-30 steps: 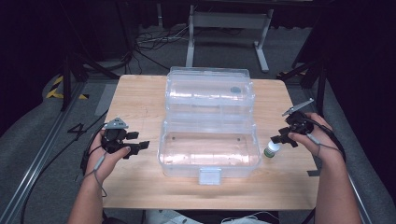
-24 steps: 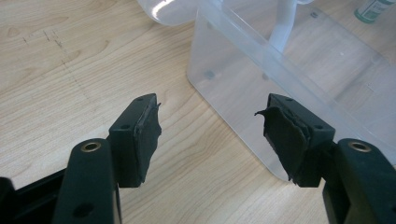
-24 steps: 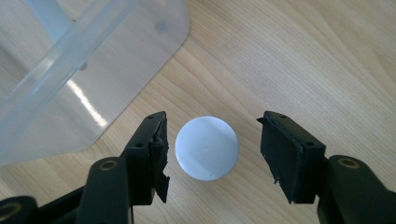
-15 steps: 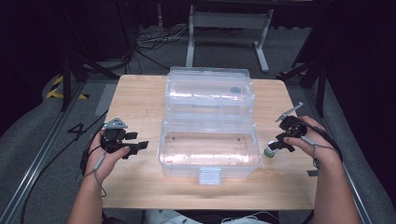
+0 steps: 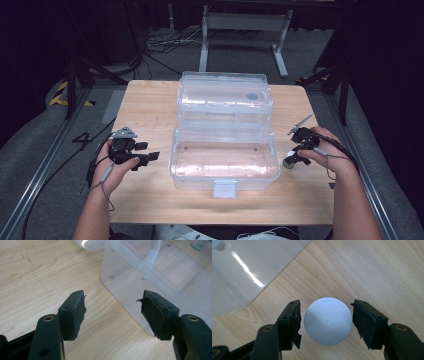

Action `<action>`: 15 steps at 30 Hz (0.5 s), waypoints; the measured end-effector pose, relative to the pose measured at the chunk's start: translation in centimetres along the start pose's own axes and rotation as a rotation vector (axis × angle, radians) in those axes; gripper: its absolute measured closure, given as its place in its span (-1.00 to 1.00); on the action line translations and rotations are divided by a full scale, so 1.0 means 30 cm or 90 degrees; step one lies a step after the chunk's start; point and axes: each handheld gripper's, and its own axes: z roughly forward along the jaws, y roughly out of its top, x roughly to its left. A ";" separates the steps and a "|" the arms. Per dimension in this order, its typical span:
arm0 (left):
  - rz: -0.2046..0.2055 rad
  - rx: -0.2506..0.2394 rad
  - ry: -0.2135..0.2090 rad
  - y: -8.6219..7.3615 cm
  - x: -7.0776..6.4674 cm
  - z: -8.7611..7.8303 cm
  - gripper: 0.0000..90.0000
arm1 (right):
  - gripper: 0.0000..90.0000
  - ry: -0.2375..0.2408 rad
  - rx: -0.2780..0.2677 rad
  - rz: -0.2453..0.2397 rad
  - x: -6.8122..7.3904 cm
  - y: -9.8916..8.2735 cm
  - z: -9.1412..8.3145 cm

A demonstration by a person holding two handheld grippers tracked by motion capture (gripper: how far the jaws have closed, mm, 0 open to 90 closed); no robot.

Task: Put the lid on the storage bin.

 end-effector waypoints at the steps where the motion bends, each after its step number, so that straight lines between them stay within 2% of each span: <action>1: 0.000 0.000 0.001 0.000 0.001 0.000 -0.19 | -0.06 0.000 0.002 0.000 0.000 0.001 0.001; 7: 0.000 0.001 0.001 -0.001 0.002 0.001 -0.19 | 0.11 0.002 0.016 0.005 -0.002 0.001 0.003; 15: -0.001 0.001 0.001 -0.002 0.004 0.001 -0.19 | 0.12 0.000 0.018 -0.004 -0.006 0.003 -0.001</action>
